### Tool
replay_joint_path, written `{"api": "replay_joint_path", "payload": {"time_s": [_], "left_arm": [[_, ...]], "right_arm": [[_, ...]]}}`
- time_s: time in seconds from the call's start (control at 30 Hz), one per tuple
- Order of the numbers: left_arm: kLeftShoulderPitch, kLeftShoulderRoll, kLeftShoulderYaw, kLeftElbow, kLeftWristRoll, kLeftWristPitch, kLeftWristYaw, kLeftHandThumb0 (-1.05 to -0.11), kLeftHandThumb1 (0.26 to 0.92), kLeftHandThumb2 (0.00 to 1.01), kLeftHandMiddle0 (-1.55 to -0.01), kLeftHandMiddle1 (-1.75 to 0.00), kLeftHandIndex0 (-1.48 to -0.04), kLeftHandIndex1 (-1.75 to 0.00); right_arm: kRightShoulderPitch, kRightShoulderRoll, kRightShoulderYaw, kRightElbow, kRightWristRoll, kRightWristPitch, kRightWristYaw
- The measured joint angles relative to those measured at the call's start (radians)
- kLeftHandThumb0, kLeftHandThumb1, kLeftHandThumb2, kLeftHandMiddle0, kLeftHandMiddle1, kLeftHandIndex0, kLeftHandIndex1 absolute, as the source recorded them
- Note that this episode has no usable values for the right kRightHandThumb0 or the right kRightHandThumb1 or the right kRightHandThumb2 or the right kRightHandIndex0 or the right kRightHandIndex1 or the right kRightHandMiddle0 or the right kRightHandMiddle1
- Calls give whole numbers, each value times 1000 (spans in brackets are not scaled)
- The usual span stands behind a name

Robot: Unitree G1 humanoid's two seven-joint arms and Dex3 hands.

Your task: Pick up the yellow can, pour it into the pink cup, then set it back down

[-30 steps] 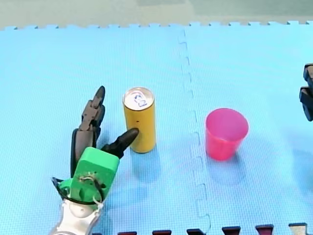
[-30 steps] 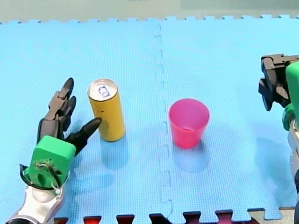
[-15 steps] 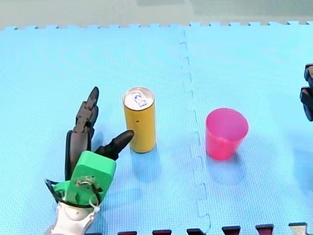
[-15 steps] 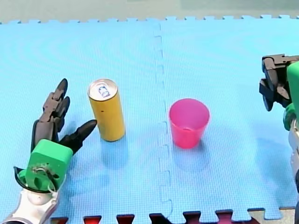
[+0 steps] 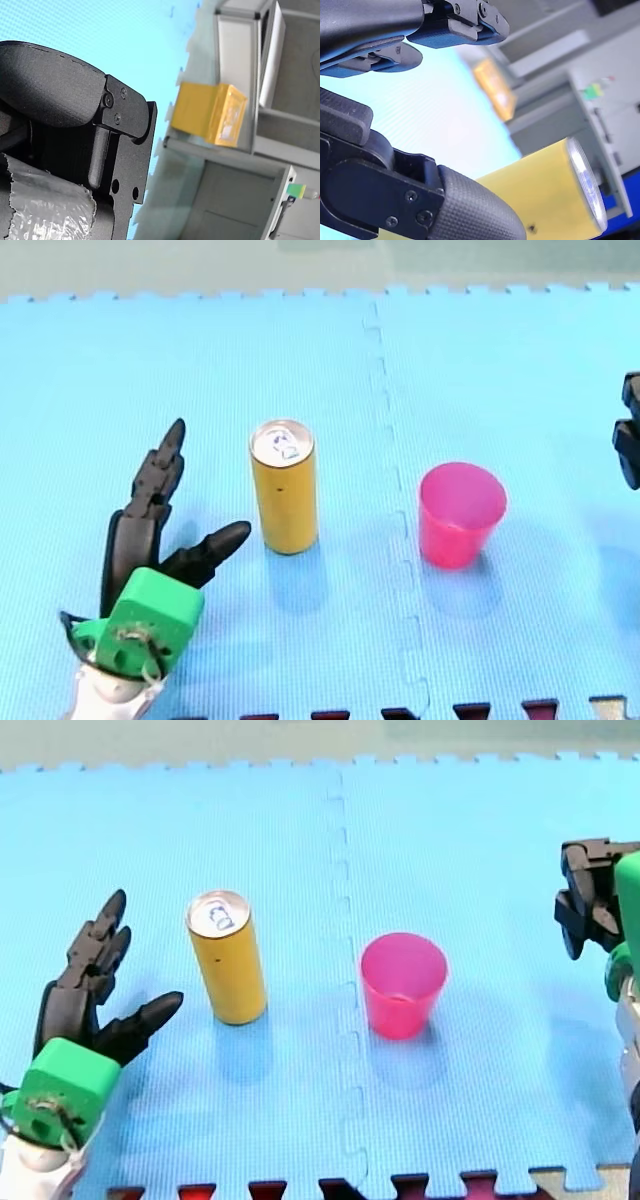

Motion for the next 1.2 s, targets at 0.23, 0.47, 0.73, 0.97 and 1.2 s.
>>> {"api": "replay_joint_path", "payload": {"time_s": [0.23, 0.47, 0.73, 0.97, 1.2], "left_arm": [[19, -3, -7, -35, -10, -8, -10, -1048, 909, 4, -303, 0, -240, -4], [42, -14, 2, -65, -52, 5, -54, -1048, 913, 4, -307, -2, -242, -4], [56, 0, 17, -117, -62, 56, -52, -1048, 921, 75, -313, -4, -244, -2], [36, 13, 30, -122, -81, 109, -78, -1048, 921, 100, -312, -2, -237, 0], [22, 5, 56, -105, -149, 110, -152, -1048, 921, 124, -326, -8, -251, -7]], "right_arm": [[-2, 3, -2, 3, 2, 2, 0], [-2, 5, -2, 4, 2, 1, -1], [-2, 10, -2, 4, 3, 0, 0], [0, 14, -1, 4, 3, -1, 3], [3, 15, -3, 4, 5, -1, 7]]}}
